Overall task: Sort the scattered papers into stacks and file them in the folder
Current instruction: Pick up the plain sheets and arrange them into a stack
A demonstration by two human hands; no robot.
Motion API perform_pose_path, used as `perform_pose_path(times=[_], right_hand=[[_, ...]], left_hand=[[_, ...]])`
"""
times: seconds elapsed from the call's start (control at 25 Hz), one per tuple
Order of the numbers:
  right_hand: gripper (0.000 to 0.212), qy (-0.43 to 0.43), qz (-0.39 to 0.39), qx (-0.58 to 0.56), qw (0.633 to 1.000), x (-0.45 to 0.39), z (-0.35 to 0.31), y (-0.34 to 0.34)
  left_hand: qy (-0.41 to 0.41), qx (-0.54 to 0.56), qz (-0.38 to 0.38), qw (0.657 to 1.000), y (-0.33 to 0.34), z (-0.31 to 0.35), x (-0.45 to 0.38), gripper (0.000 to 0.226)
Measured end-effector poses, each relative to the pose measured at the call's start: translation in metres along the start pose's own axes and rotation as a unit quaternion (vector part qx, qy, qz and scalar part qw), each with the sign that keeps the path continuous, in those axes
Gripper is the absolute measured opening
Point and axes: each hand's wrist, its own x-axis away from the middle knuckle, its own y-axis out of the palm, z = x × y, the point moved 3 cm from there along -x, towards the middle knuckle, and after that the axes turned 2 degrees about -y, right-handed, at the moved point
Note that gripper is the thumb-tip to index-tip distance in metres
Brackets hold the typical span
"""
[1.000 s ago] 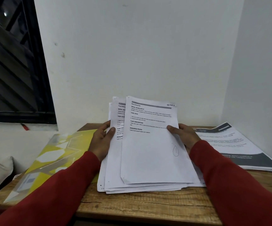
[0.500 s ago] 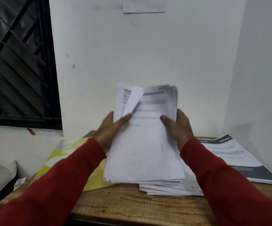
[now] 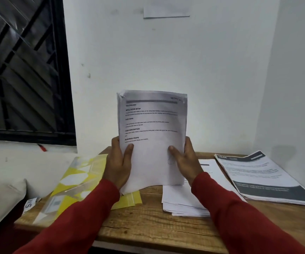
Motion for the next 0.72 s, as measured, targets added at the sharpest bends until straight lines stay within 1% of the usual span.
perform_pose_path(times=[0.08, 0.12, 0.2, 0.28, 0.32, 0.4, 0.48, 0.52, 0.64, 0.72], right_hand=[[0.031, 0.012, -0.031, 0.024, 0.999, -0.004, -0.001, 0.002], [0.032, 0.023, -0.045, 0.016, 0.999, -0.008, -0.003, 0.001], [0.030, 0.060, -0.073, -0.020, 0.995, -0.018, -0.005, -0.008], [0.022, 0.089, -0.076, -0.011, 0.993, -0.024, -0.003, -0.029], [0.020, 0.093, -0.053, 0.015, 0.994, -0.027, 0.002, -0.045], [0.025, 0.094, 0.029, 0.080, 0.992, -0.029, 0.016, -0.082], [0.034, 0.105, 0.099, 0.127, 0.981, -0.026, 0.031, -0.113], [0.036, 0.114, 0.115, 0.144, 0.976, -0.023, 0.039, -0.122], [0.037, 0.121, 0.112, 0.166, 0.972, -0.023, 0.052, -0.127], [0.041, 0.112, 0.155, 0.155, 0.969, -0.028, 0.050, -0.128]], left_hand=[[0.001, -0.022, 0.001, 1.000, -0.001, 0.000, -0.004, 0.016], [-0.007, -0.033, 0.009, 0.999, -0.003, 0.001, -0.010, 0.016], [-0.050, -0.048, 0.011, 0.998, -0.011, -0.003, -0.025, 0.019], [-0.117, -0.075, -0.026, 0.990, -0.024, -0.021, -0.037, 0.023], [-0.155, -0.103, -0.055, 0.981, -0.032, -0.033, -0.040, 0.025], [-0.213, -0.170, -0.117, 0.955, -0.047, -0.055, -0.035, 0.032], [-0.240, -0.238, -0.170, 0.926, -0.054, -0.069, -0.023, 0.038], [-0.245, -0.265, -0.185, 0.914, -0.055, -0.074, -0.018, 0.040], [-0.244, -0.292, -0.191, 0.905, -0.051, -0.077, -0.010, 0.038], [-0.233, -0.302, -0.185, 0.906, -0.049, -0.078, -0.010, 0.037]])
